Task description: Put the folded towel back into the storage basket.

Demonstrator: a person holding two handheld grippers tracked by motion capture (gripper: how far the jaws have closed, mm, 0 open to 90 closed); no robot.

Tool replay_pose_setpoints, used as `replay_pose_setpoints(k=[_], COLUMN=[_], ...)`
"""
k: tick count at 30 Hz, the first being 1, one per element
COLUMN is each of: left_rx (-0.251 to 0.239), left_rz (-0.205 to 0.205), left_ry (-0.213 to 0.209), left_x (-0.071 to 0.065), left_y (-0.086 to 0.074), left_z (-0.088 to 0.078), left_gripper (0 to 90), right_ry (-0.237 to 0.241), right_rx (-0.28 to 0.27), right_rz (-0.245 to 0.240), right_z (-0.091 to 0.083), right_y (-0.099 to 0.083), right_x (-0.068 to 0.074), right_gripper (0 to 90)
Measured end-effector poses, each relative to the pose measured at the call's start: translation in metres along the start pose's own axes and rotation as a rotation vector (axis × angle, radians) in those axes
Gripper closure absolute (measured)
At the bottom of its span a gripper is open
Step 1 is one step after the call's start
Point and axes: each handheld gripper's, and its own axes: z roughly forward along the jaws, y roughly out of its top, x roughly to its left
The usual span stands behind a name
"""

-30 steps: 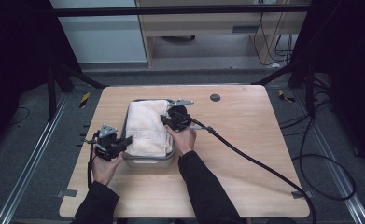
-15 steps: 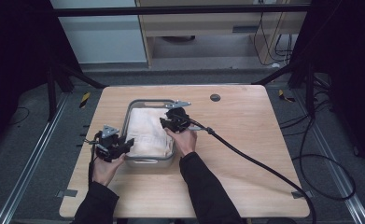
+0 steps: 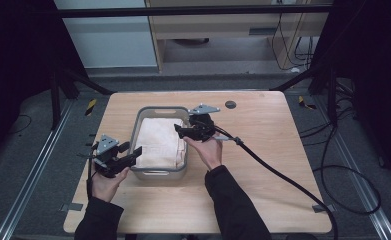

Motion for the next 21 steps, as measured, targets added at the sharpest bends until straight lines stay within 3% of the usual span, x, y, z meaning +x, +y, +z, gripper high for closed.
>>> replay_pose_setpoints(k=[6, 8, 11, 21], left_rx=[-0.005, -0.009, -0.021, -0.045], left_rz=[0.012, 0.018, 0.016, 0.011], left_ry=[-0.005, -0.008, -0.011, -0.004], left_x=[0.001, 0.001, 0.002, 0.009], left_y=[-0.006, -0.008, -0.012, -0.027], left_z=[-0.008, -0.010, -0.014, -0.029], left_gripper=[36.7, 35.3, 33.0, 28.3], right_ry=[-0.016, -0.014, -0.011, -0.053], right_rx=[-0.003, 0.011, -0.009, -0.026], right_rz=[-0.001, 0.013, 0.028, 0.051], right_z=[-0.033, -0.044, -0.062, -0.115], right_y=[-0.007, -0.011, -0.020, -0.055], right_x=[-0.009, -0.014, -0.022, -0.050], right_gripper=[22.9, 22.3, 22.4, 22.0])
